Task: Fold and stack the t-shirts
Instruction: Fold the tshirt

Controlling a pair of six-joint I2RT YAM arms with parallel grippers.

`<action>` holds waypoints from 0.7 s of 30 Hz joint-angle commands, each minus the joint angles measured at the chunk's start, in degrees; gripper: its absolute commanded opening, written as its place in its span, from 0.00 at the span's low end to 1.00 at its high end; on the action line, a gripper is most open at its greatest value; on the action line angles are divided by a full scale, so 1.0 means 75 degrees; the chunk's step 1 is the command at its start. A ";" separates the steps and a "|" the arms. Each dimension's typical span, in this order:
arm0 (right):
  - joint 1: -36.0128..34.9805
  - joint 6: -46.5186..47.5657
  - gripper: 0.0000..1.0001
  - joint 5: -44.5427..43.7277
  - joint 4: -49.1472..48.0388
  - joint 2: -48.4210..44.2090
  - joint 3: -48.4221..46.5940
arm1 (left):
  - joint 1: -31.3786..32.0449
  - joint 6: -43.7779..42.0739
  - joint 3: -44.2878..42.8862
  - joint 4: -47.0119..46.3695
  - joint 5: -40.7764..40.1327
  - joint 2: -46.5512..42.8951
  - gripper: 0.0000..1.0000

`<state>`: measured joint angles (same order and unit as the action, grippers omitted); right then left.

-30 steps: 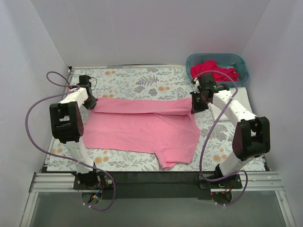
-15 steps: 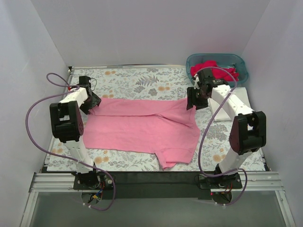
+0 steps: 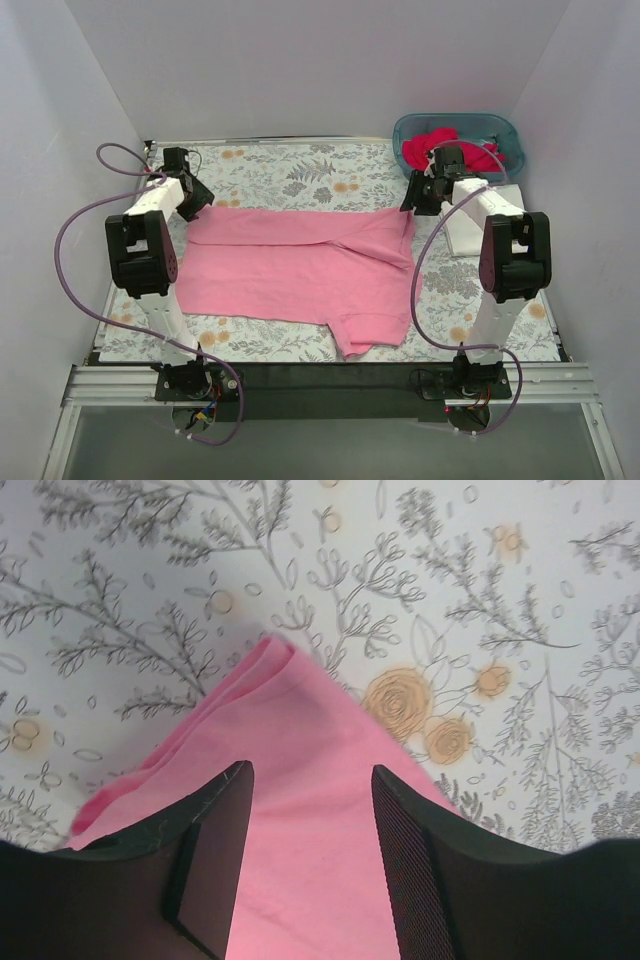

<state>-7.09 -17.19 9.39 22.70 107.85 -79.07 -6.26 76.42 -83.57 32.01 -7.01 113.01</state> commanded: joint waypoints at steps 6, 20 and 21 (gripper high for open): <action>0.0301 -0.0567 0.46 0.0822 -0.1666 0.0267 0.0475 | -0.0021 -0.0311 -0.0599 -0.0307 0.0219 0.0306 0.46; 0.0477 -0.0848 0.27 0.0975 -0.2018 0.0866 0.0511 | -0.0021 -0.0076 -0.0494 -0.0436 0.0090 0.1255 0.40; 0.0558 -0.0849 0.22 0.0986 -0.2053 0.0866 0.0534 | -0.0044 -0.0065 -0.0506 -0.0424 0.0090 0.1302 0.39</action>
<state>-4.27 -22.72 16.53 9.87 114.50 -75.44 -6.26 75.50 -87.35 27.99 -5.48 120.57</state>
